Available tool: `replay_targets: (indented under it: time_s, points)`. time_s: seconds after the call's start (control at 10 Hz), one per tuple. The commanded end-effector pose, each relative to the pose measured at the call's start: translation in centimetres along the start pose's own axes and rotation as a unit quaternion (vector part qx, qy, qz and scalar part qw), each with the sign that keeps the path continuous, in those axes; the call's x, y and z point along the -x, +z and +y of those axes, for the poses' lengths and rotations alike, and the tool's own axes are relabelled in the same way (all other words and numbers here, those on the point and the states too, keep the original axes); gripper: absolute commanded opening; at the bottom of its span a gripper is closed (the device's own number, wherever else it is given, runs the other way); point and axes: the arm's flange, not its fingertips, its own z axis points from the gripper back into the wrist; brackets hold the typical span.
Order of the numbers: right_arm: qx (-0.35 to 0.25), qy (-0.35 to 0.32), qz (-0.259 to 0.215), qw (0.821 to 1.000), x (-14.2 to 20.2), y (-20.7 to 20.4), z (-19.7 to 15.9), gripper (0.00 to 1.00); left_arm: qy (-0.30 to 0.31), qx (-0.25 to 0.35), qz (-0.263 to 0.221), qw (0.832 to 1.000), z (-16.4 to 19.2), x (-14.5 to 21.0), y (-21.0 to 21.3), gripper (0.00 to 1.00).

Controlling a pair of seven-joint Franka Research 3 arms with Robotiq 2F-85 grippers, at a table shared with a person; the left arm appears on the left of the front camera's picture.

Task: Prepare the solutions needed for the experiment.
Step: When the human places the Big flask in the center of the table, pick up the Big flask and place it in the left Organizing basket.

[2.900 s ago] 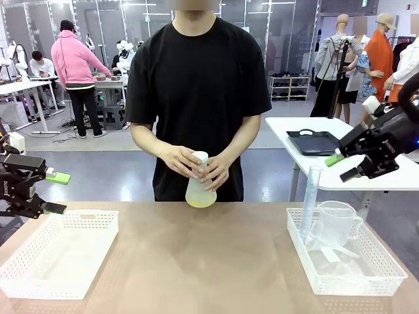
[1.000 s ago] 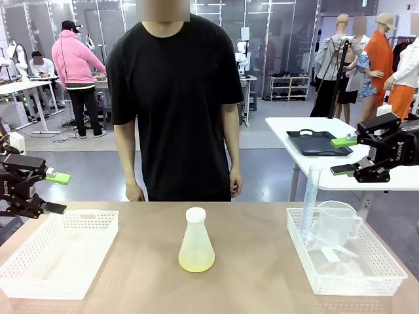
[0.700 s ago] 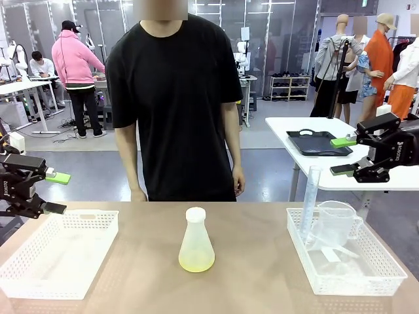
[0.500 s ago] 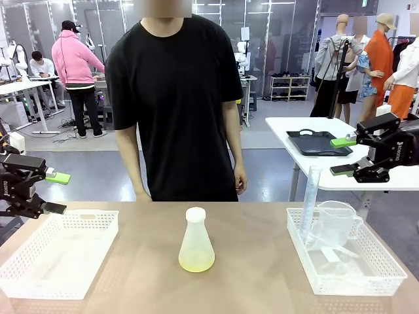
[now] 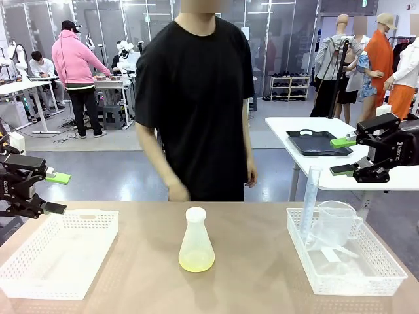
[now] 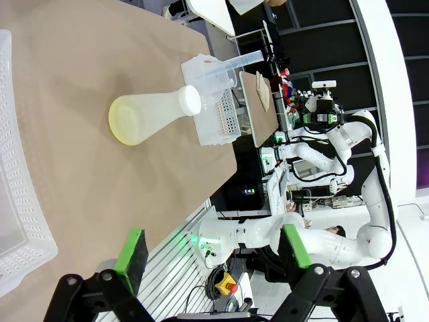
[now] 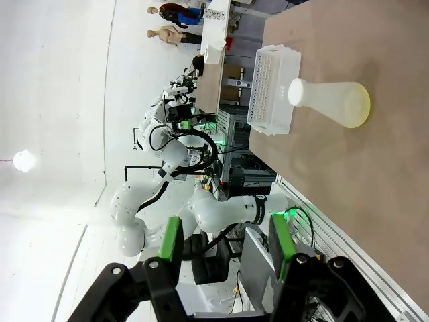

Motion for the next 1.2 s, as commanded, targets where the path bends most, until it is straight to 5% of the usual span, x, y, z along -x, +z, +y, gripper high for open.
replay_targets:
  time_s: [0.0,0.3,0.9,1.1]
  points:
    - [-0.002,0.006,-0.002,1.000,0.0,0.0,0.1,0.65,-0.035,0.037,-0.023,0.998,0.3,-1.2,1.9,1.00]
    - [-0.002,0.006,-0.002,1.000,0.0,0.0,0.1,0.65,-0.141,0.039,-0.063,0.987,1.7,-5.9,5.9,1.00]
    - [-0.002,0.006,-0.002,1.000,0.0,0.0,0.1,0.65,-0.345,0.077,-0.015,0.935,3.6,-11.9,8.3,1.00]
    - [-0.002,0.006,-0.002,1.000,0.0,0.0,0.1,0.65,-0.311,0.056,-0.026,0.949,3.6,-11.8,7.6,1.00]
